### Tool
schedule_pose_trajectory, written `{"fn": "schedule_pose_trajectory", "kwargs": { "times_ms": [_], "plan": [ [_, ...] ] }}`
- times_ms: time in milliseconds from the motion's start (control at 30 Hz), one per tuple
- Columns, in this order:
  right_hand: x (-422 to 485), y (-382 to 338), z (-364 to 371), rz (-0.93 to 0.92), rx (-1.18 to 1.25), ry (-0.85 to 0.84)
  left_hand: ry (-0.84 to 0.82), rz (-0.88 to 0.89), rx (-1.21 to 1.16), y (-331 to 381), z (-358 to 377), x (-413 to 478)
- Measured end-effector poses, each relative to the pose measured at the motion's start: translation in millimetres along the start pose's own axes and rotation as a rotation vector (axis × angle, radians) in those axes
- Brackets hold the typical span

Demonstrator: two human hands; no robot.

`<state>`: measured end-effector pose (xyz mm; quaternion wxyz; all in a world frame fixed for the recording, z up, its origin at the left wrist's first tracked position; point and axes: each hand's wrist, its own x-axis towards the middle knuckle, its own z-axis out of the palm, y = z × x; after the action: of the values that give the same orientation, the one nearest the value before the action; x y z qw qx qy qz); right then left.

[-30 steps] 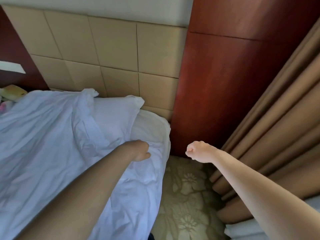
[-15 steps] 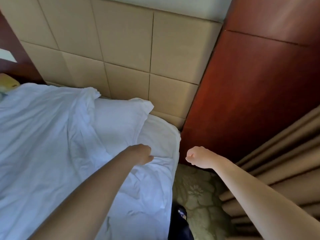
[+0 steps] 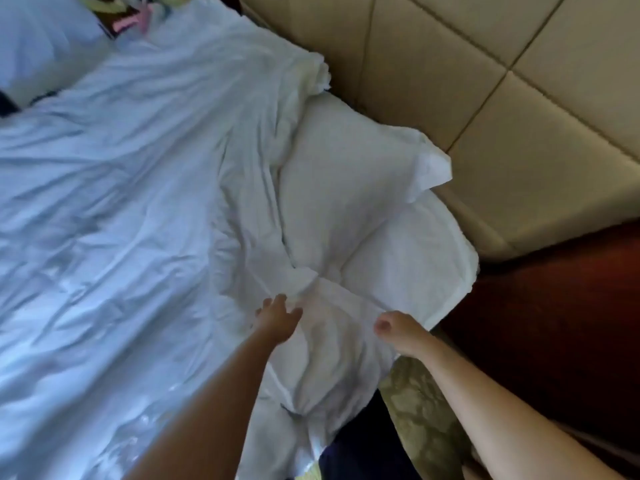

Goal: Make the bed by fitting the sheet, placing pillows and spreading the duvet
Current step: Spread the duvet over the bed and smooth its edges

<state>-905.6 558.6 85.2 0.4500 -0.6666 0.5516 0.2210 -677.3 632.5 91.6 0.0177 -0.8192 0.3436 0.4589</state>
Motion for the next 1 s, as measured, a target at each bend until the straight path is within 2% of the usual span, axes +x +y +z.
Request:
{"fn": "schedule_pose_trajectory", "kwargs": {
  "times_ms": [100,267,433,500,567,667,767,867,933,1000],
  "plan": [
    [49,-10,4,-0.071,-0.087,-0.061,0.035,-0.133,-0.22,-13,13,16],
    [115,-35,9,-0.034,0.049,-0.037,-0.038,-0.206,-0.271,-41,53,3],
    [138,-52,33,-0.046,0.11,-0.298,0.033,-0.279,-0.533,-56,70,-23],
    [130,-54,45,-0.06,0.076,-0.374,0.07,-0.339,-0.691,-62,67,-26],
    [115,-57,56,-0.109,0.054,-0.366,0.041,-0.35,-0.714,-69,65,-26],
    [81,-67,62,-0.233,0.052,-0.311,-0.076,-0.299,-0.72,-72,58,-31],
    [32,-79,66,-0.288,0.011,-0.371,-0.199,-0.226,-0.889,-61,43,-49],
    [-22,-89,76,-0.358,-0.081,-0.306,-0.121,-0.217,-0.989,-52,32,-73],
    [-53,-99,86,-0.397,0.026,-0.249,-0.04,-0.138,-1.042,-51,24,-89],
    [-79,-111,101,-0.429,0.127,-0.193,-0.046,-0.057,-1.057,-61,21,-102]
  ]
}}
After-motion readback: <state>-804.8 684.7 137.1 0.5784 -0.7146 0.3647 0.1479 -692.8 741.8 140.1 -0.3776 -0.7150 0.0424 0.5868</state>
